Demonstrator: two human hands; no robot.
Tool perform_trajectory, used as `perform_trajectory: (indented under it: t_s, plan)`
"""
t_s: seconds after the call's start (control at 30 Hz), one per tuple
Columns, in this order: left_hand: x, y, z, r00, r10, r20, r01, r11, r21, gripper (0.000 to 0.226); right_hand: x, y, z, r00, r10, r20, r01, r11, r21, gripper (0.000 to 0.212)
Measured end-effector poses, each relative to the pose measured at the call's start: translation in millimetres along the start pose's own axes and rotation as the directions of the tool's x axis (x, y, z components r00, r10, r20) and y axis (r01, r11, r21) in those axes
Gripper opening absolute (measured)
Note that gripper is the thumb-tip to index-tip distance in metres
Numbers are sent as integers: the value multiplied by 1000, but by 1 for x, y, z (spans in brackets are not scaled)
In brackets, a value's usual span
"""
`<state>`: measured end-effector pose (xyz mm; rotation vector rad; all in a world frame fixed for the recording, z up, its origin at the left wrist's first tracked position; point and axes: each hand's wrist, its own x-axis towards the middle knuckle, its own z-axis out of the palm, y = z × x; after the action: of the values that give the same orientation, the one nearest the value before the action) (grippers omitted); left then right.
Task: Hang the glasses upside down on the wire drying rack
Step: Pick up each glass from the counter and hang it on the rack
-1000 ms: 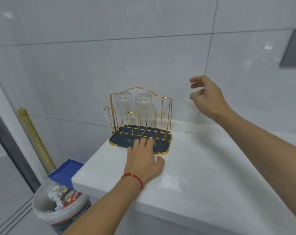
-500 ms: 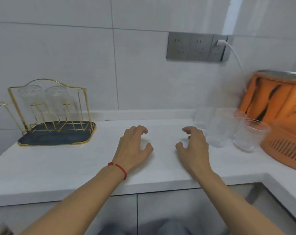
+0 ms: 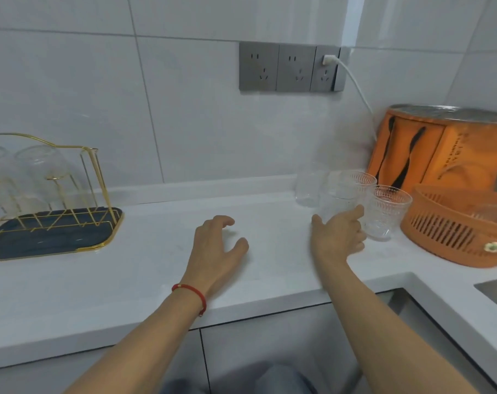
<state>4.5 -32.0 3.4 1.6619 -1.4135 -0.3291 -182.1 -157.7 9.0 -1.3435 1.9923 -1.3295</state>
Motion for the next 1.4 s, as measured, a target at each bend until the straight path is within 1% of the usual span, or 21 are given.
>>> perform_trajectory:
  t_s: [0.13,0.23,0.37,0.47,0.57,0.6,0.63,0.7,0.73,0.77,0.83,0.9,0.93,0.97,1.0,1.03,1.07,1.1,1.2,1.3,1.4]
  plan:
    - [-2,0,-1,1000,3,8,-3,1000,-28,39,-1,2,0,997,-65,30,66,998,-8,83]
    - [-4,2,-1,1000,10,-15,-11,997,-80,42,-19,-4,-7,948,-266,177,250,962,106,85]
    - [-8,12,-5,996,-1,-87,-20,973,-232,70,-68,-18,-9,776,-534,335,468,844,261,84]
    - [-12,16,-15,979,-90,-181,14,924,-383,76,-101,-26,0,616,-647,450,506,762,403,83]
    - [-13,10,-40,937,-239,-256,70,844,-531,65,-115,-33,8,537,-621,570,359,780,512,88]
    - [-14,7,-50,932,-262,-249,73,812,-579,63,-118,-37,11,497,-575,650,232,810,539,93]
    - [-14,4,-60,933,-280,-226,77,769,-635,62,-121,-41,12,444,-515,733,36,828,560,94]
    - [-16,-1,-82,937,-302,-176,97,708,-700,57,-129,-55,20,331,-436,837,-352,766,538,72]
    - [-16,-3,-89,943,-297,-153,109,706,-700,54,-131,-61,23,326,-435,839,-419,729,541,55]
    - [-16,-6,-95,947,-290,-137,124,725,-678,51,-132,-67,26,349,-443,826,-415,717,559,42]
    - [-17,-19,-113,947,-275,-164,139,815,-562,44,-138,-79,35,416,-445,793,-364,718,594,31]
    - [-18,-40,-132,932,-237,-273,154,944,-291,38,-135,-93,42,496,-435,751,-266,748,609,27]
    - [-20,-54,-141,925,-195,-326,186,981,-59,35,-132,-103,44,532,-439,724,-204,763,613,26]
    - [-22,-67,-150,927,-147,-344,234,946,225,32,-127,-114,45,562,-452,693,-135,776,616,27]
    - [-25,-79,-155,938,-113,-329,263,850,457,35,-122,-127,46,578,-480,660,-64,779,623,28]
    - [-27,-90,-157,946,-101,-307,273,757,594,42,-118,-141,47,579,-520,627,15,776,630,30]
    - [-29,-99,-155,950,-106,-295,279,716,640,51,-115,-157,49,570,-564,598,97,769,632,32]
    - [-30,-105,-153,948,-114,-299,286,720,633,57,-112,-173,52,549,-610,572,186,756,627,34]
    - [-28,-115,-149,952,-89,-294,260,743,616,55,-113,-223,66,500,-699,511,392,709,586,46]
    - [-28,-117,-151,956,-110,-273,264,729,632,44,-117,-265,87,492,-719,491,492,694,525,60]
    - [-29,-117,-150,954,-107,-280,268,721,638,39,-122,-295,105,437,-737,516,536,674,508,63]
